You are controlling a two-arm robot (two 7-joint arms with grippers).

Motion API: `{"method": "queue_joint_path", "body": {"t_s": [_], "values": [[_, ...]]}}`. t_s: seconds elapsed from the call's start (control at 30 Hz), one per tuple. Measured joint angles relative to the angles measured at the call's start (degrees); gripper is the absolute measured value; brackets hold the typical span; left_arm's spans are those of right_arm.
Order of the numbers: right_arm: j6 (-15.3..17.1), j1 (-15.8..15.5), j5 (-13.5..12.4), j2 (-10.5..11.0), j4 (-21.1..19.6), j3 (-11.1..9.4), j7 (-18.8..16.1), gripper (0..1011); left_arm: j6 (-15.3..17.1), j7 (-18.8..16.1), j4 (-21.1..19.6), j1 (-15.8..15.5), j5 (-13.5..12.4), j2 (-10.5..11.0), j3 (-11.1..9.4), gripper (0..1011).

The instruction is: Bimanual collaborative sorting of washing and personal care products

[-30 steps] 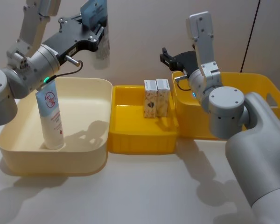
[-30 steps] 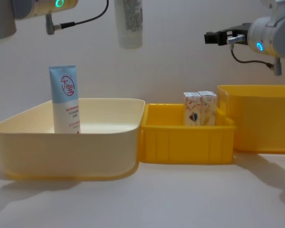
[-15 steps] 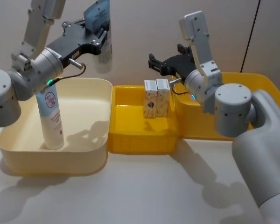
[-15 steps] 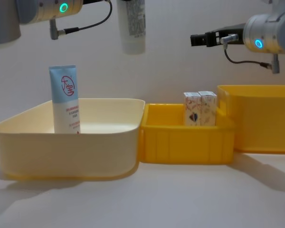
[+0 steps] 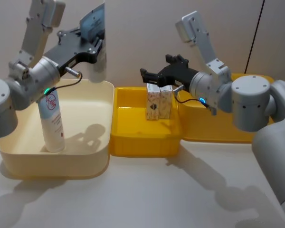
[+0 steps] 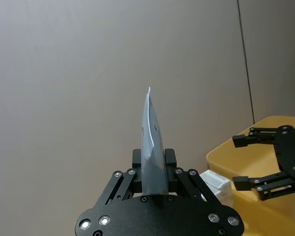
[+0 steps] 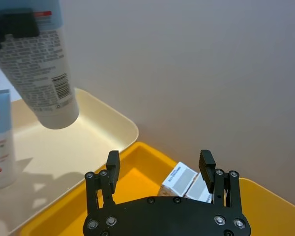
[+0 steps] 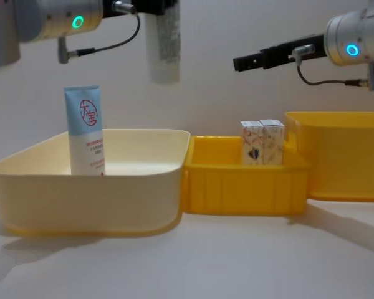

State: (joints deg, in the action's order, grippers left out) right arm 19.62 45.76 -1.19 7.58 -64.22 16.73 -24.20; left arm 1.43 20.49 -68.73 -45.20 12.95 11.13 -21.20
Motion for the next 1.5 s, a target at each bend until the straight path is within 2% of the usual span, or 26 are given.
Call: {"method": "queue_joint_path", "body": {"t_s": [0.17, 0.43, 0.77, 1.1, 1.5], "values": [[0.7, 0.6, -0.9, 0.6, 0.1, 0.8, -3.1, 1001, 1.9, -1.7, -2.2, 2.1, -0.6, 1.0, 0.7, 262], [-0.6, 0.6, -1.6, 0.1, 0.6, 1.5, -4.0, 1001, 3.9, -3.6, -4.9, 4.6, -1.5, 2.3, 1.8, 262], [-1.5, 1.8, -3.2, -0.3, 2.0, 3.0, -8.3, 1001, 4.1, -3.8, -5.0, 5.1, -2.0, 2.5, 2.4, 262], [0.5, 3.7, -4.9, 0.0, 3.5, 4.9, -13.8, 1001, 1.2, -0.3, -2.1, 3.0, -1.4, 1.8, 2.1, 262], [0.9, 4.4, -5.8, -0.2, 4.7, 5.9, -15.3, 1001, -3.4, 5.9, 3.1, -1.2, 0.4, 0.3, 0.2, 262]]}}
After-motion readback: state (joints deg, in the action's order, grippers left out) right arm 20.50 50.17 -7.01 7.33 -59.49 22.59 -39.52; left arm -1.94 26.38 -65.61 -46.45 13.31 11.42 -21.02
